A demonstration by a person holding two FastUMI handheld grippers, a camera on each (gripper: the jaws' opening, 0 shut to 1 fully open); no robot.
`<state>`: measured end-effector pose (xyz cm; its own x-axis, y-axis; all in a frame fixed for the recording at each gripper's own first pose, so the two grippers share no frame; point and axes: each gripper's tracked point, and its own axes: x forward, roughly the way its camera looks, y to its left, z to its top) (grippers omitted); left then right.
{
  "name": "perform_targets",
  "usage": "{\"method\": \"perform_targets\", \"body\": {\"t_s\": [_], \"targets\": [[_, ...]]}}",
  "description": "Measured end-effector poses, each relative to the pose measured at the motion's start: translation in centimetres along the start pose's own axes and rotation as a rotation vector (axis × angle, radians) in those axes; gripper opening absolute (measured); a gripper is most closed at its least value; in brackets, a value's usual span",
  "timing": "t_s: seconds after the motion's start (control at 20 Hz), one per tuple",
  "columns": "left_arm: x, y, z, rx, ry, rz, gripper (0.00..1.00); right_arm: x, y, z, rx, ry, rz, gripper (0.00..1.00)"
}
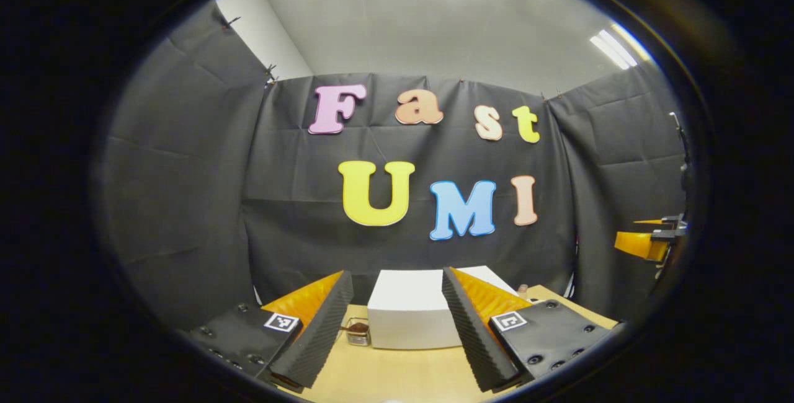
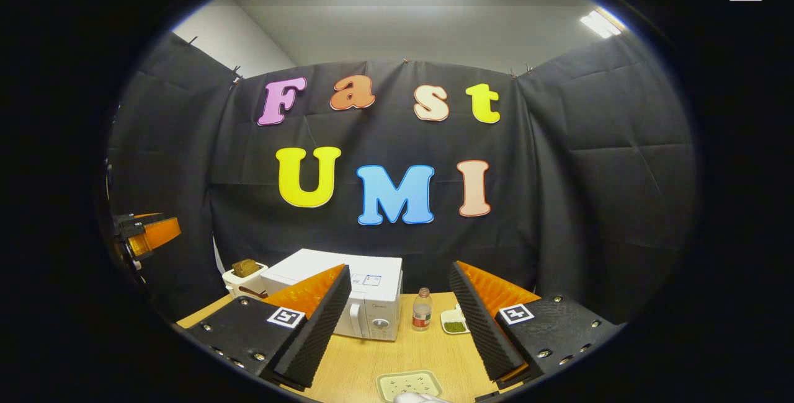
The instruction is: Open the microwave oven with the left hand, put the food in, and close the microwave oven.
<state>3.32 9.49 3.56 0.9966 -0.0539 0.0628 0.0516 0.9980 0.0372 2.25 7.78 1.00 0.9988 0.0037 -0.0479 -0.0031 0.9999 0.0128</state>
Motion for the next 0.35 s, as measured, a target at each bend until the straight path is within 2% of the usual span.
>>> {"method": "perform_targets", "body": {"t_s": [0.1,0.35], "targets": [[-0.12,-0.03,-0.02,-0.005,0.007,0.006,0.96,-0.07,-0.4,0.08,0.002,-0.008,-0.01,0.98],[-0.56,0.2,-0.15,-0.008,0.013,0.025,0.94,-0.21,-1.12,0.0,0.029,-0.007,-0.015,0.98]]}}
